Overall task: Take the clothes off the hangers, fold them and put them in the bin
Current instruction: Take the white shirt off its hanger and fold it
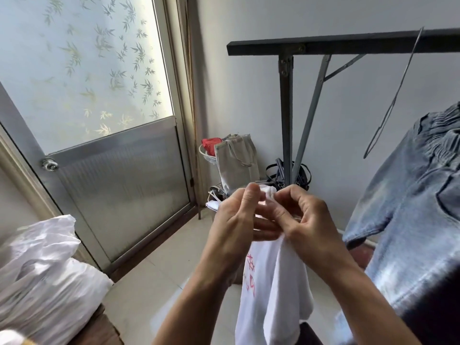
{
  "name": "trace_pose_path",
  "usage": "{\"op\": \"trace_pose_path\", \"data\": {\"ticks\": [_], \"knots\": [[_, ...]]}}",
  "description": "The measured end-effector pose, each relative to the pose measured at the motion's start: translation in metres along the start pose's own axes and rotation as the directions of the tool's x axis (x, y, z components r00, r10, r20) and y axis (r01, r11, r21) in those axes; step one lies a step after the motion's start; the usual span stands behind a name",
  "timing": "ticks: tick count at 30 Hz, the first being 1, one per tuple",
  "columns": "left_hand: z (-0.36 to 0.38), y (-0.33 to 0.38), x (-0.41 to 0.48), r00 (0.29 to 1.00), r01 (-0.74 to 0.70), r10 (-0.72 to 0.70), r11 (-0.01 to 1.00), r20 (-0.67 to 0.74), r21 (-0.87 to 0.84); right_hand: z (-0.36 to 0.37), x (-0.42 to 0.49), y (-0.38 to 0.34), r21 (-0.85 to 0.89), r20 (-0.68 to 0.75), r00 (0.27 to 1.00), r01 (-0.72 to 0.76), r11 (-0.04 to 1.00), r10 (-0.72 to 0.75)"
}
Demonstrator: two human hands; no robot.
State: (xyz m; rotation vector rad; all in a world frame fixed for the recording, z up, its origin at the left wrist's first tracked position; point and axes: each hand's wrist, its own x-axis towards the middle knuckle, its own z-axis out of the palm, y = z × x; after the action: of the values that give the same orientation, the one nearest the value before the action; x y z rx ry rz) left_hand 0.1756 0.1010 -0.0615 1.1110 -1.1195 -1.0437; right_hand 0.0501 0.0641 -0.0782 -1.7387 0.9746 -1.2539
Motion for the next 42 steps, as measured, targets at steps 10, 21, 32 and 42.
{"op": "trace_pose_path", "data": {"ticks": [10,21,32,42], "knots": [[-0.032,0.032,0.069,0.835,-0.474,0.164,0.701,0.526,0.533,-0.027,0.026,-0.023,0.086,0.22,0.974,0.026,0.996,-0.045],[-0.013,0.053,0.076,0.835,-0.5,0.231,0.698,0.5,0.512,-0.054,0.015,0.013,-0.103,0.092,0.991,-0.083,0.991,0.092],[-0.041,0.095,0.075,0.877,-0.399,0.089,0.684,0.473,0.61,-0.074,0.014,0.024,0.149,-0.098,0.993,-0.051,0.988,0.066],[-0.038,0.105,0.064,0.859,-0.345,0.092,0.83,0.503,0.438,-0.079,0.046,0.022,-0.026,-0.014,1.0,0.013,1.0,-0.013]]}}
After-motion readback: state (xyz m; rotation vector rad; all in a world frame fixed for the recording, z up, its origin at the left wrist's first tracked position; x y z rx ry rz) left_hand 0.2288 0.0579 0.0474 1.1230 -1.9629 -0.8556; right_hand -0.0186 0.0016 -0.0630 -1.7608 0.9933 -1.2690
